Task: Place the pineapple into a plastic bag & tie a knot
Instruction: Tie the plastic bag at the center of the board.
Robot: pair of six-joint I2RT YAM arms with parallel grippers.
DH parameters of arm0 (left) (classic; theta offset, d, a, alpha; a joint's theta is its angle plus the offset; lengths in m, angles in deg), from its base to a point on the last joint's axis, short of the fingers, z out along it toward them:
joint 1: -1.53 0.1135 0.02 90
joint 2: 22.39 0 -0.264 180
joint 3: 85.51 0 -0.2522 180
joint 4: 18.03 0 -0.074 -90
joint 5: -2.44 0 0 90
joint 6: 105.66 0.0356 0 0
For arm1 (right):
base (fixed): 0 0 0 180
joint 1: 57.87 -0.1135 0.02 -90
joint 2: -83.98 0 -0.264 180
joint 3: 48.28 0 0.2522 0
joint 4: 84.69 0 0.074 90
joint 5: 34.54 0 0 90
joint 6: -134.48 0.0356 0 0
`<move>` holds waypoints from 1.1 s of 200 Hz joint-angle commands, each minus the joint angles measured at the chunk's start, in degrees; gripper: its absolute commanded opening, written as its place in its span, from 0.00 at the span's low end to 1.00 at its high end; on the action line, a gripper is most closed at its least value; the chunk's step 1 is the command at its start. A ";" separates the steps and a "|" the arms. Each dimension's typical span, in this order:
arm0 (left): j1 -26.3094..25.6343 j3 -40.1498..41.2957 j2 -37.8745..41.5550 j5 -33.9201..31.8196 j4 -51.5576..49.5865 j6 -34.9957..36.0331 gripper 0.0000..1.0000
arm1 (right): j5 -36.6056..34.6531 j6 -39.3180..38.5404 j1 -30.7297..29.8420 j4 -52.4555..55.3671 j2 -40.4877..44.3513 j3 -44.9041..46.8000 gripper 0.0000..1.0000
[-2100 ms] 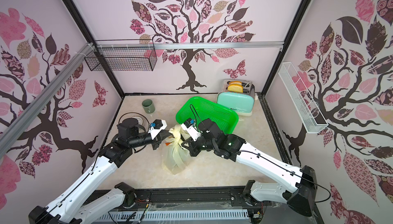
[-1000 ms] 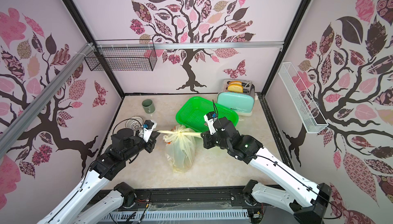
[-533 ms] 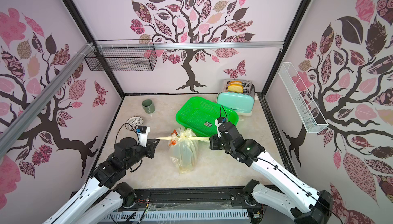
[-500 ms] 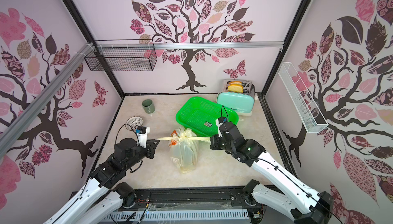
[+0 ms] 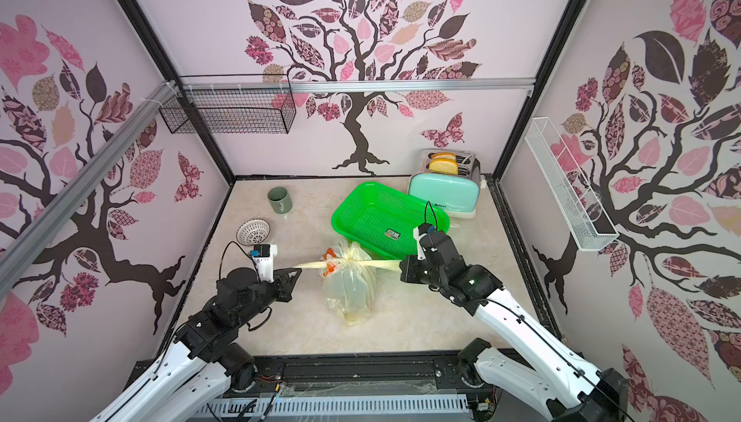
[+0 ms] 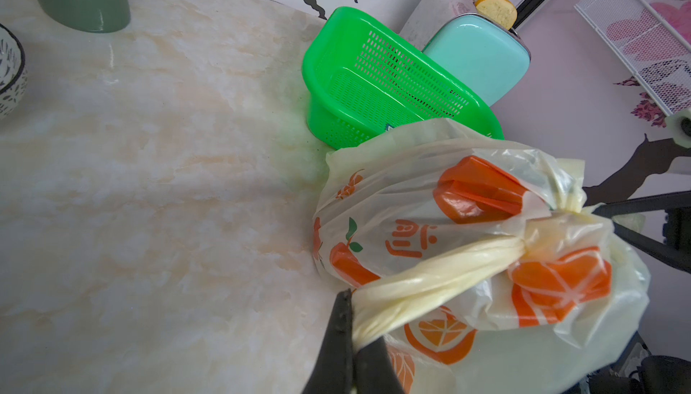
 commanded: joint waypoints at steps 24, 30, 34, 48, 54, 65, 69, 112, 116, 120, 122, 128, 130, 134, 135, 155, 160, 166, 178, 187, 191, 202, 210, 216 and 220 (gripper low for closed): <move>3.14 0.54 -0.61 -20.50 -5.51 2.09 0.00 | -19.75 -0.61 6.49 14.83 -0.28 2.01 0.00; 2.97 0.11 -1.41 -18.94 -4.37 3.61 0.00 | -18.23 -1.53 6.49 13.85 -0.32 1.75 0.00; 2.95 -0.27 -1.89 -17.93 -3.50 4.66 0.00 | -16.98 -2.22 6.43 13.16 -0.28 1.57 0.00; 2.44 -1.38 -3.40 -14.08 -0.17 8.67 0.00 | -11.75 -4.52 6.49 10.00 -0.06 0.86 0.00; 2.30 -1.75 -3.91 -12.47 1.08 10.53 0.00 | -9.12 -5.58 6.49 8.53 0.11 0.61 0.00; 2.30 -2.38 -4.25 -9.09 3.93 13.48 0.09 | -5.02 -6.90 6.49 5.92 0.34 0.37 0.00; 2.30 -2.62 -4.22 -7.81 4.63 14.56 0.14 | -3.30 -7.46 6.47 4.83 0.51 0.36 0.00; 2.26 -4.59 -4.87 -0.92 5.77 20.47 0.48 | 7.56 -8.99 6.48 -2.20 0.82 -0.60 0.23; 2.27 -4.64 -5.04 -0.61 5.44 20.71 0.49 | 8.10 -8.99 6.48 -2.51 0.84 -0.60 0.24; 2.28 -4.68 -5.16 -0.24 5.15 20.98 0.50 | 8.79 -9.04 6.45 -2.86 0.82 -0.61 0.25; 2.32 -4.73 -5.15 -0.20 4.96 21.07 0.51 | 9.13 -9.07 6.48 -2.99 0.82 -0.60 0.26; 2.25 -4.70 -5.22 -0.14 4.72 21.33 0.51 | 9.88 -9.17 6.49 -3.43 0.86 -0.60 0.27; 2.27 -4.69 -5.10 -0.17 4.70 21.31 0.51 | 10.06 -9.17 6.49 -3.52 0.87 -0.60 0.27; 2.27 -4.61 -5.01 -0.23 4.63 21.35 0.52 | 10.49 -9.25 6.47 -3.63 0.84 -0.60 0.29; 2.26 -4.65 -5.03 -0.29 4.59 21.31 0.52 | 10.63 -9.25 6.48 -3.65 0.81 -0.60 0.29; 2.25 -4.57 -4.38 -2.87 4.09 20.77 0.53 | 12.14 -9.61 6.48 -3.77 0.70 -0.80 0.40; 2.29 -4.68 -4.22 -4.18 3.76 20.37 0.53 | 12.25 -9.61 6.49 -3.70 0.80 -0.84 0.43; 2.26 -4.69 -4.11 -6.24 3.31 19.63 0.54 | 12.19 -9.61 6.49 -3.63 1.01 -1.03 0.46; 2.25 -4.84 -4.27 -12.14 2.31 17.06 0.57 | 11.40 -9.44 6.49 -3.28 1.58 -1.58 0.55; 2.25 -5.50 -4.79 -16.09 0.52 15.81 0.59 | 10.52 -9.31 6.49 -3.07 2.19 -2.17 0.64; 2.25 -5.79 -5.09 -17.83 -0.34 15.16 0.62 | 10.03 -9.13 6.46 -2.92 2.53 -2.38 0.69; 2.26 -6.41 -5.72 -22.49 -2.12 13.26 0.80 | 8.17 -8.62 6.48 -2.71 3.62 -3.07 0.80; 2.40 -6.90 -5.84 -25.89 -2.97 12.00 0.95 | 6.20 -8.18 6.50 -2.44 4.63 -3.61 0.88; 2.43 -6.99 -5.73 -27.90 -3.18 11.60 0.98 | 4.19 -7.75 6.49 -2.06 5.41 -4.03 0.93; 2.47 -7.02 -5.63 -29.04 -3.02 11.48 0.98 | 2.85 -7.55 6.43 -1.73 5.87 -4.42 0.95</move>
